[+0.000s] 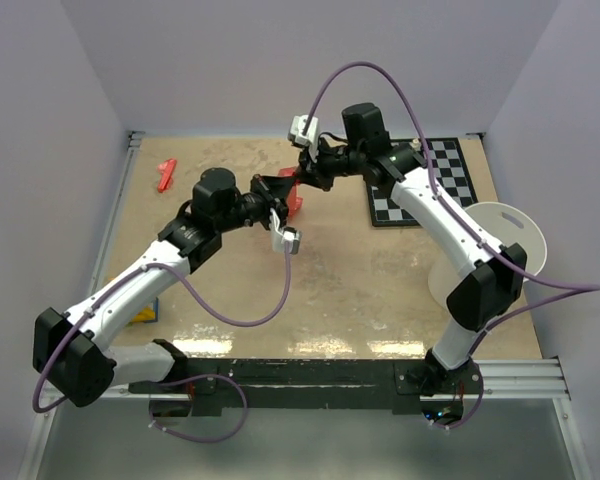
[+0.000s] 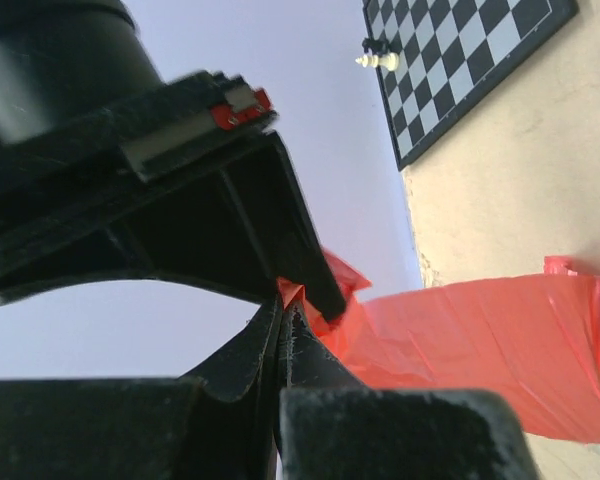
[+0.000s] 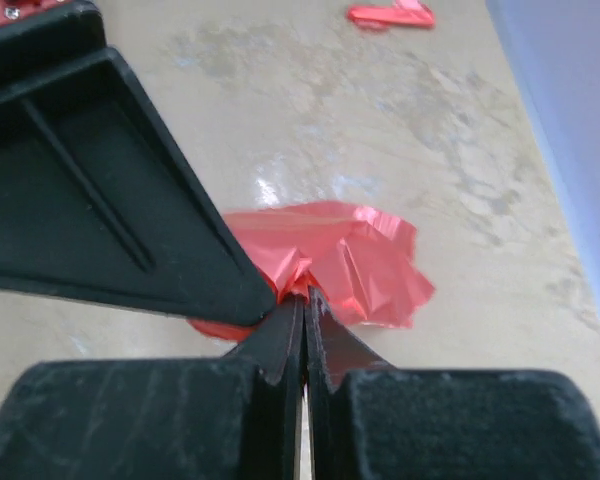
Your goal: Put the trash bags into the trash bin
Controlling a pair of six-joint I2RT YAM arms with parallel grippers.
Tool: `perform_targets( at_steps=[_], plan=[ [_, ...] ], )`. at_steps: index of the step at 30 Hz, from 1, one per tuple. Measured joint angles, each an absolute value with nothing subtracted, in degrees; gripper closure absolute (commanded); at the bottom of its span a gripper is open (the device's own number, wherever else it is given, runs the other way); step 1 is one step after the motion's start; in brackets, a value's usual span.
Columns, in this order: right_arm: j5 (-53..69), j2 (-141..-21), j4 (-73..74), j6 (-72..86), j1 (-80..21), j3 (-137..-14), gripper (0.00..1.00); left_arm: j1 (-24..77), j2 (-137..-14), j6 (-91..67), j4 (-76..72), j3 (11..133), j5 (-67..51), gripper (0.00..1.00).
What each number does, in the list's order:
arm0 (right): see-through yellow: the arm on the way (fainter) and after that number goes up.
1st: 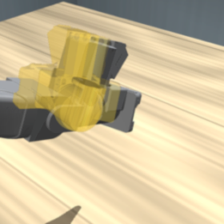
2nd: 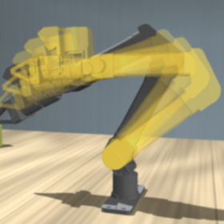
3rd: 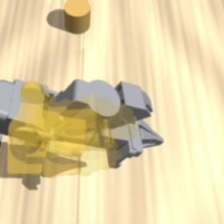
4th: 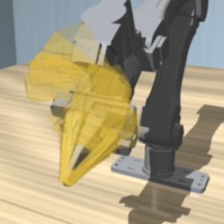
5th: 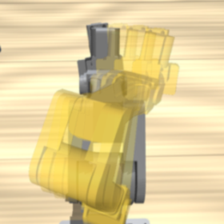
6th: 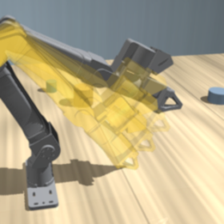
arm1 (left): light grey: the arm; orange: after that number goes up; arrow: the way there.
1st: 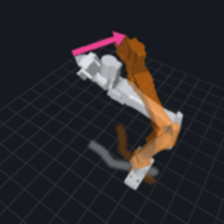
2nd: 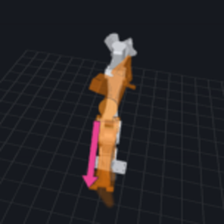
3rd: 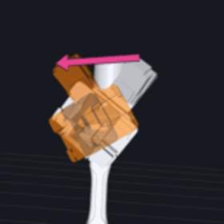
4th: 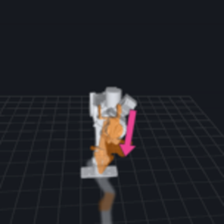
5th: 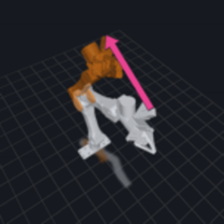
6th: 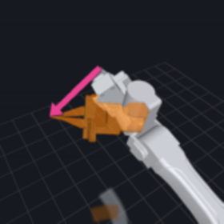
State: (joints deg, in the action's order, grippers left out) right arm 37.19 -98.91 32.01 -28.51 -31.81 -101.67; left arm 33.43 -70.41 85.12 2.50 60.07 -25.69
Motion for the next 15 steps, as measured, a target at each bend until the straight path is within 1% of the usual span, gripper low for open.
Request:
perform_targets(
  at_steps=[7, 12, 15],
  plan=[
    [40.03, -95.7, 32.75, -32.38, -30.76, -102.28, 1.0, 33.47, -73.19, 86.46, 1.06, 59.81, -22.26, 1.0],
    [36.29, -95.24, 30.3, -32.21, -30.68, -100.16, 1.0, 33.52, -72.29, 86.24, 0.01, 58.94, -21.65, 1.0],
    [34.26, -95.29, 29.85, -31.9, -30.68, -97.89, 1.0, 33.52, -71.88, 84.95, -3.64, 58.26, -21.61, 1.0]
  ],
)
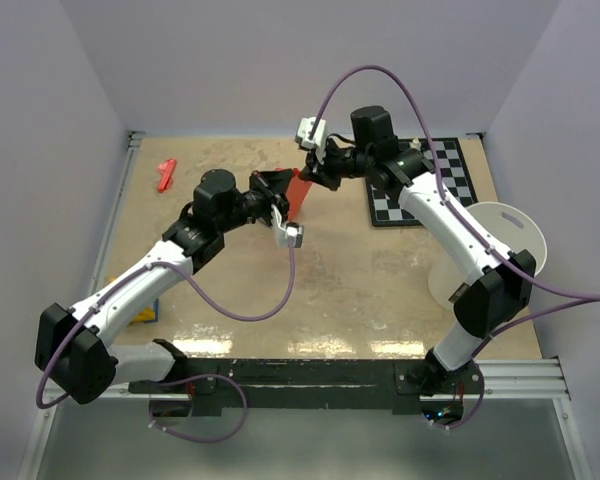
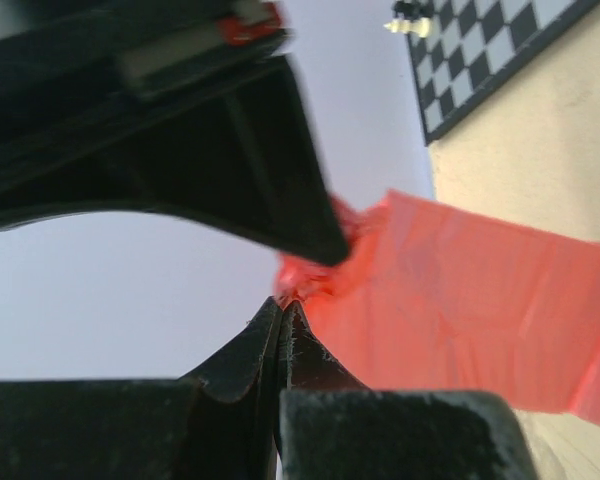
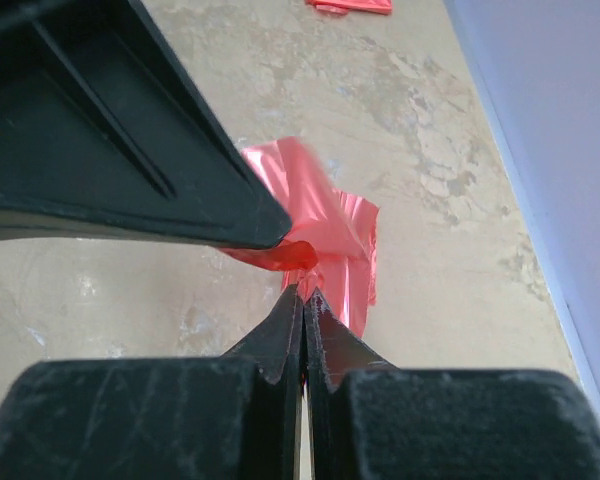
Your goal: Put the trash bags into the trash bin
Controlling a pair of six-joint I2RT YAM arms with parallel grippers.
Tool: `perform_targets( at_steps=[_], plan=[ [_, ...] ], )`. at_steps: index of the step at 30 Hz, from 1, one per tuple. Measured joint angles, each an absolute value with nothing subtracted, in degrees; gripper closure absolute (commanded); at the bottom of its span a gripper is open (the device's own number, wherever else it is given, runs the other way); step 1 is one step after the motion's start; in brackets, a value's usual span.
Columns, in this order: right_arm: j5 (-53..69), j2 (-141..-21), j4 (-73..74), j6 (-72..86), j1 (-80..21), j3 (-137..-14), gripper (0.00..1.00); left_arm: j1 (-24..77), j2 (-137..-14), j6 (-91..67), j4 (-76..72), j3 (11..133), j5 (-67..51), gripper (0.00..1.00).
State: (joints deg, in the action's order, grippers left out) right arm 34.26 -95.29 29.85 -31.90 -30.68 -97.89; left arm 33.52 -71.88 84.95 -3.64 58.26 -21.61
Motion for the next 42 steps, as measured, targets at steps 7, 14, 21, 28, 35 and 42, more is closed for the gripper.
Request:
perform_targets(
  at_steps=[7, 14, 21, 28, 35, 42],
  plan=[
    [37.69, -94.28, 29.23, -31.07, -31.14, -97.38, 1.0, 33.52, -74.7, 84.53, -7.84, 58.81, -18.65, 1.0],
    [34.92, -93.38, 26.83, -31.22, -31.44, -97.01, 1.0, 34.13, -73.36, 84.79, -6.31, 58.08, -19.92, 1.0],
    [36.99, -93.34, 29.39, -33.74, -31.9, -96.2, 1.0, 35.31, -72.86, 86.17, -11.68, 57.65, -19.81, 1.0],
    [34.09, -92.07, 26.65, -31.44, -31.66, -94.65, 1.0, 35.29, -74.76, 86.83, -10.72, 57.76, -17.93, 1.0],
    [29.67, -92.58, 26.37, -31.64, -30.83, -93.23, 1.0, 35.77, -73.1, 88.27, -7.77, 57.74, -18.83, 1.0],
    [35.14, -90.13, 28.21, -32.6, -32.64, -93.25, 1.0, 35.77, -77.93, 89.21, -7.46, 62.85, -16.71, 1.0]
  ],
)
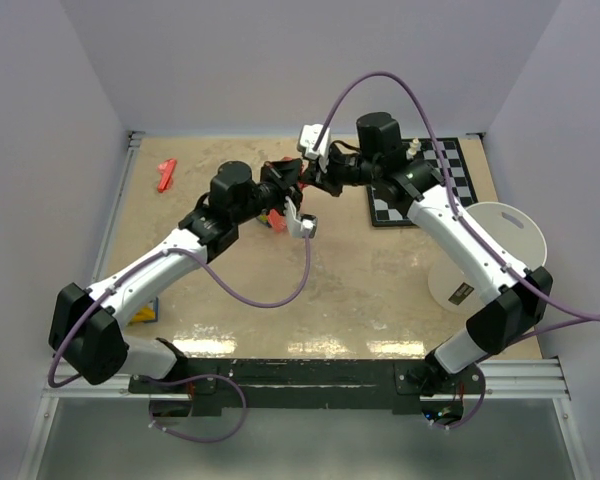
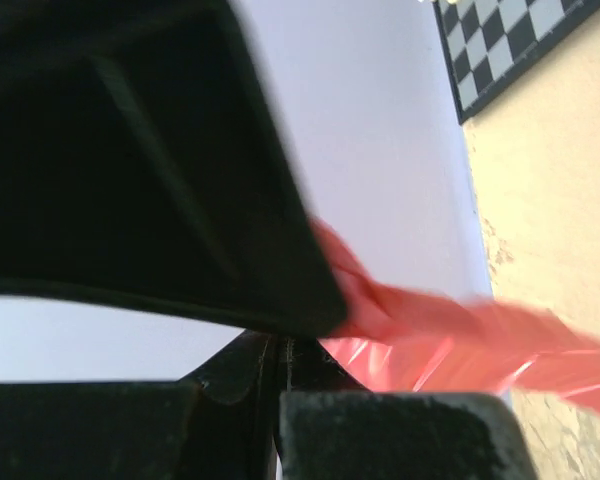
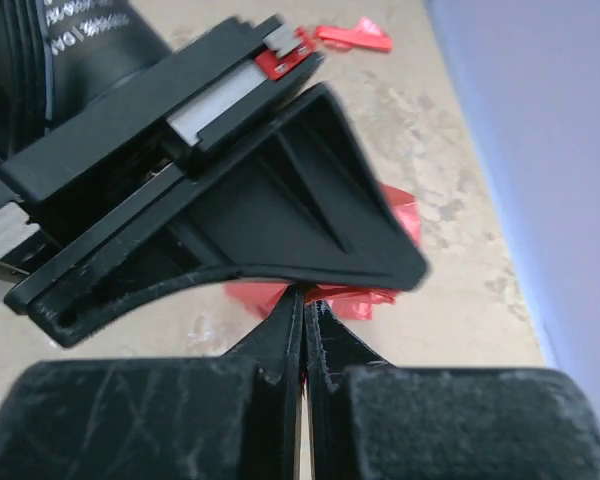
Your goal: Put the trash bags into the trash bin
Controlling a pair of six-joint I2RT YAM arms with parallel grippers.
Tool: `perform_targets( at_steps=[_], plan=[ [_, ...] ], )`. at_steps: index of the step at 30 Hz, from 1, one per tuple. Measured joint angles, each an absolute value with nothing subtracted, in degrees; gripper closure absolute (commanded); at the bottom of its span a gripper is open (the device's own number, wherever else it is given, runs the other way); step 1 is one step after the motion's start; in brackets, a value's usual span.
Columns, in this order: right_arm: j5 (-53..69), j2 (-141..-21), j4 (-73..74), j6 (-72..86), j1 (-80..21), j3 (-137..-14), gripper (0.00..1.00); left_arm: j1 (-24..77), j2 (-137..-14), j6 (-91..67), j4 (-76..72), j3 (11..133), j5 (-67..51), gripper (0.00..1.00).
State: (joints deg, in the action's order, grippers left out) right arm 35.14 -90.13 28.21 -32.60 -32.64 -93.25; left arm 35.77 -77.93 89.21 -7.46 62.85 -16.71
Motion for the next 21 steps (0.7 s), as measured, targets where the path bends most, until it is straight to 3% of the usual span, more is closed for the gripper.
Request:
perform_targets(
  at_steps=[10, 21],
  plan=[
    [23.88, -91.5, 22.33, -32.18, -32.42, -93.23, 1.0, 35.77, -75.18, 89.34, -2.59, 61.12, -15.99, 1.0],
    [32.53, -91.07, 26.79, -34.85, -34.28, -94.59, 1.0, 35.79, -75.0, 86.54, -6.96, 60.34, -12.25, 1.0]
  ],
)
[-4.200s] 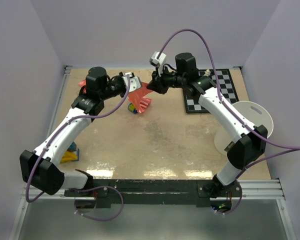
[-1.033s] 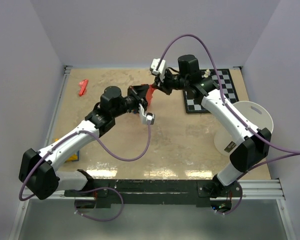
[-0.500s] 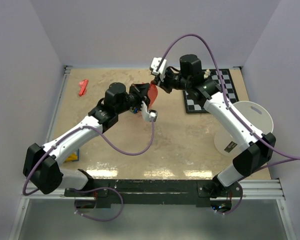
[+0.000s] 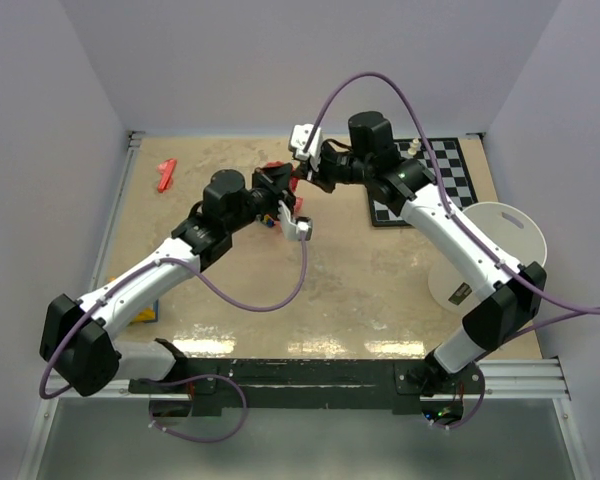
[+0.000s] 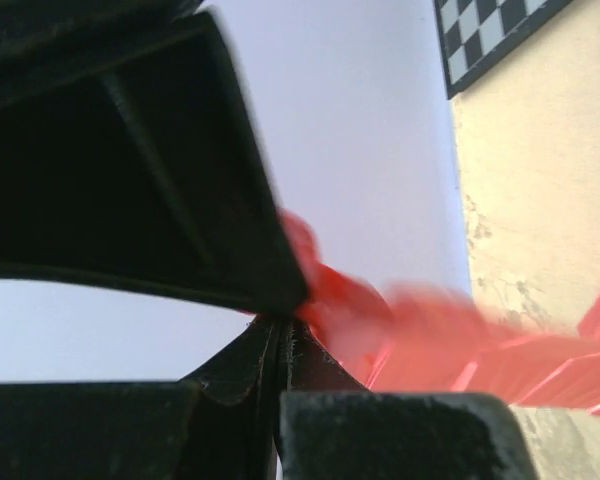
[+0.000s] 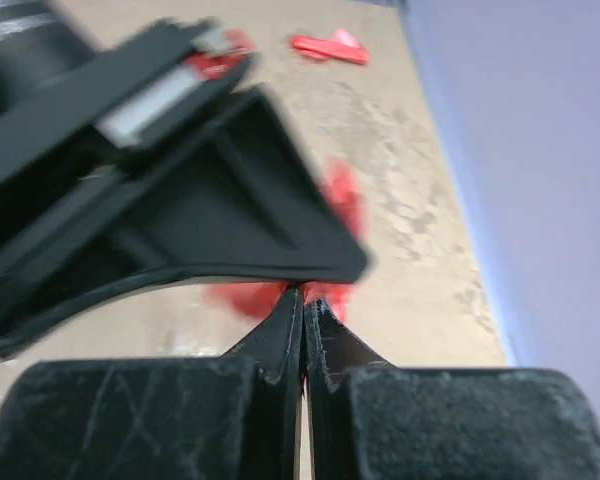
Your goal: Put the trash bags into the trash bin
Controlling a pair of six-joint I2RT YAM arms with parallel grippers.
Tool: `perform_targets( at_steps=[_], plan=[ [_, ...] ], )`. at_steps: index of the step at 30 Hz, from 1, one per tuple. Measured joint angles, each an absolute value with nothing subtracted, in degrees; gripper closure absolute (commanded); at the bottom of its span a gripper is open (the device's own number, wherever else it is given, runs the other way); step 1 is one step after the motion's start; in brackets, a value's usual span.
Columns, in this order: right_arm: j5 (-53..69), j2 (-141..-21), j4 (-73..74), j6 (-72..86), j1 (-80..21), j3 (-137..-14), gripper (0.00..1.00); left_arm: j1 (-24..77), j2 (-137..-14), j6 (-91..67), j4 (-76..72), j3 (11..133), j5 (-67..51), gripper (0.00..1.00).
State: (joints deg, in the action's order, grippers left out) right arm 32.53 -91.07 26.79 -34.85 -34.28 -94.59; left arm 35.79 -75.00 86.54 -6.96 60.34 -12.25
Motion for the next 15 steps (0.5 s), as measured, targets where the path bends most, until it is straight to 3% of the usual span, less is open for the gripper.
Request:
perform_targets(
  at_steps=[6, 15],
  plan=[
    [23.05, -92.23, 22.81, -34.28, -33.95, -93.8, 1.0, 36.84, -72.16, 86.11, -6.15, 57.78, -12.84, 1.0],
    [27.11, -90.91, 25.19, -34.26, -36.75, -92.23, 1.0, 36.64, -75.02, 86.08, -8.27, 59.61, -10.59, 1.0]
  ],
)
